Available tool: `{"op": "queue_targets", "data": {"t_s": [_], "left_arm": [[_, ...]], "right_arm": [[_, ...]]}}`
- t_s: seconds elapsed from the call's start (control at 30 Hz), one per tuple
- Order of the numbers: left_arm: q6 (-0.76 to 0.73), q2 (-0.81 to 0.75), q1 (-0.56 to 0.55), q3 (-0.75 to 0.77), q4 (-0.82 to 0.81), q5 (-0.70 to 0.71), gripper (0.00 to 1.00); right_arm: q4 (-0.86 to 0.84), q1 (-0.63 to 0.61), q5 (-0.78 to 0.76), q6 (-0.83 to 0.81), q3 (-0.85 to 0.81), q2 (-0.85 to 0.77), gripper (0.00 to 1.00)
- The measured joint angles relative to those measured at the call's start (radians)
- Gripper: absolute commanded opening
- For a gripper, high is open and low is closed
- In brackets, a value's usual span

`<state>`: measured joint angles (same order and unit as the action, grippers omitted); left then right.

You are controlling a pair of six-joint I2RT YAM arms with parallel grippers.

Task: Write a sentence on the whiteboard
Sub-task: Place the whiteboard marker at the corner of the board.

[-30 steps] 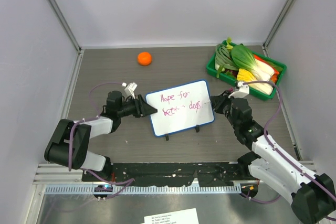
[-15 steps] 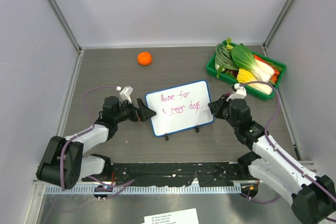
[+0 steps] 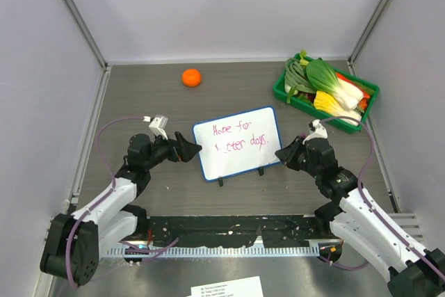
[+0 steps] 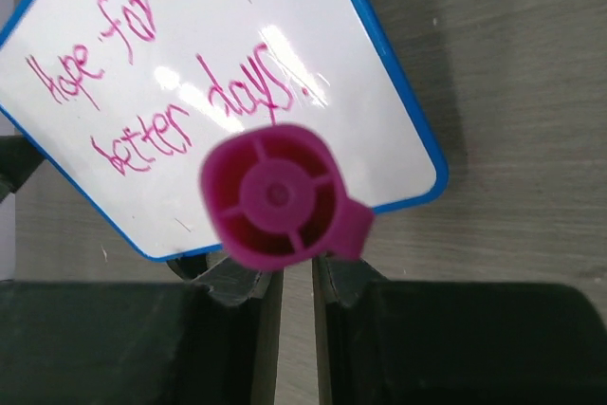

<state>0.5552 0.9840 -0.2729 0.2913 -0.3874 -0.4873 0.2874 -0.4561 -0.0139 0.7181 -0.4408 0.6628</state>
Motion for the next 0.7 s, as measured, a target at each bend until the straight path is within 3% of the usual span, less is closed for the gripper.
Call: {"op": "queue_targets", "data": {"t_s": [0.27, 0.4, 0.43, 0.53, 0.7], "left_arm": [[-0.015, -0.074, 0.0, -0.013, 0.045, 0.077, 1.0], [-0.015, -0.056, 0.0, -0.013, 0.055, 0.084, 1.0], [-0.016, -0.051, 0.0, -0.013, 0.058, 0.084, 1.0], [-0.016, -0.042, 0.0, -0.013, 0.064, 0.084, 1.0], [-0.018, -0.042, 0.0, -0.013, 0.064, 0.085, 1.0]], "right_arm": [[0.114, 0.0, 0.043, 0.09, 0.134, -0.069, 0.01], [0.147, 0.0, 0.058, 0.127, 0.163, -0.072, 0.19], [0.151, 0.0, 0.06, 0.132, 0.164, -0.071, 0.37], [0.155, 0.0, 0.065, 0.15, 0.164, -0.066, 0.63], [0.155, 0.0, 0.064, 0.159, 0.164, -0.053, 0.78]]}}
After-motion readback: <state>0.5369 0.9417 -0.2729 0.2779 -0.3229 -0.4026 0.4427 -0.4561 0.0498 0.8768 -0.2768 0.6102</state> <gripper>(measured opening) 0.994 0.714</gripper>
